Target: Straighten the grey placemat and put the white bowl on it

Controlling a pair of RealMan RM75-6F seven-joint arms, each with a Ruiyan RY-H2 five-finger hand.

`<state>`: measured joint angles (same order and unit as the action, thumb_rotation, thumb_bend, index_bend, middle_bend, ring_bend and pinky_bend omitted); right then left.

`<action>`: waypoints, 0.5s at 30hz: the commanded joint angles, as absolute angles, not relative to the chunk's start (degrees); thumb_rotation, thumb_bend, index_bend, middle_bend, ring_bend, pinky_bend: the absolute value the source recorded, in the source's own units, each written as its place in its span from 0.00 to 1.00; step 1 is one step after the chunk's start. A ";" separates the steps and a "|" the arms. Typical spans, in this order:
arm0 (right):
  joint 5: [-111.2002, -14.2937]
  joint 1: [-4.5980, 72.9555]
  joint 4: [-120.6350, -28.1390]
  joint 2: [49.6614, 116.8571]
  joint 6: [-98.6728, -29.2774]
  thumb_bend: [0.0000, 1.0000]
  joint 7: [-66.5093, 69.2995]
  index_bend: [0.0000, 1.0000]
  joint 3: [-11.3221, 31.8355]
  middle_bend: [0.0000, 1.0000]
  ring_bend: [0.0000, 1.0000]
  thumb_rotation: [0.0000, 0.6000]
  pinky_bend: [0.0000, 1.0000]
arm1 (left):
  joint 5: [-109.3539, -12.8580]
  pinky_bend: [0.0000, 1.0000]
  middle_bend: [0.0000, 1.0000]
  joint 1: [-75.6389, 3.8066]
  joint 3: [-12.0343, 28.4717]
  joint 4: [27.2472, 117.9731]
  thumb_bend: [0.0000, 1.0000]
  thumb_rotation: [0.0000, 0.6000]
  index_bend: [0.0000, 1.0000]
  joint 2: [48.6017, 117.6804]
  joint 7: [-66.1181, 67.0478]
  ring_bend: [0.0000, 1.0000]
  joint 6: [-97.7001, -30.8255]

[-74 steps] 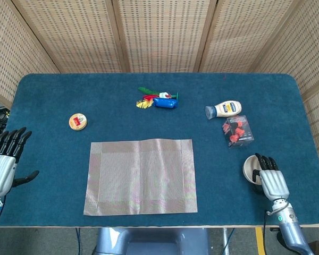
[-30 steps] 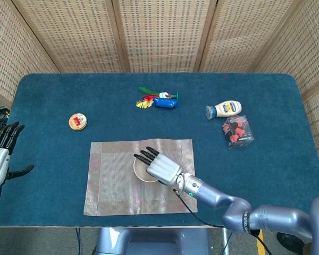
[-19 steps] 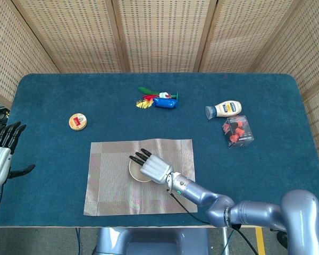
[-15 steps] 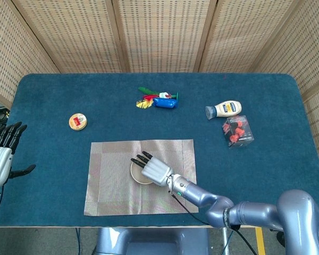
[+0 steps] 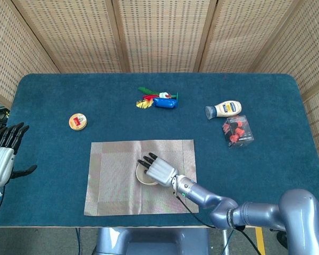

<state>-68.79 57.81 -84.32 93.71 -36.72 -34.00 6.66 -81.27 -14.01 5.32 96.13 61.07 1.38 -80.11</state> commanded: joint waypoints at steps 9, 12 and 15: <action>-74.45 53.76 -96.34 83.29 -45.51 0.00 -32.53 0.00 5.42 0.00 0.00 1.00 0.00 | -81.68 0.00 0.00 -13.94 5.34 96.15 0.00 1.00 0.00 61.04 1.36 0.00 -80.03; -77.94 50.63 -101.68 76.44 -49.74 0.00 -32.12 0.00 3.42 0.00 0.00 1.00 0.00 | -82.23 0.00 0.00 -13.54 5.16 96.52 0.00 1.00 0.00 60.88 1.38 0.00 -80.66; -82.52 47.46 -104.71 70.23 -54.04 0.00 -31.15 0.00 1.08 0.00 0.00 1.00 0.00 | -82.80 0.00 0.00 -12.90 4.87 96.96 0.00 1.00 0.00 60.71 1.44 0.00 -81.59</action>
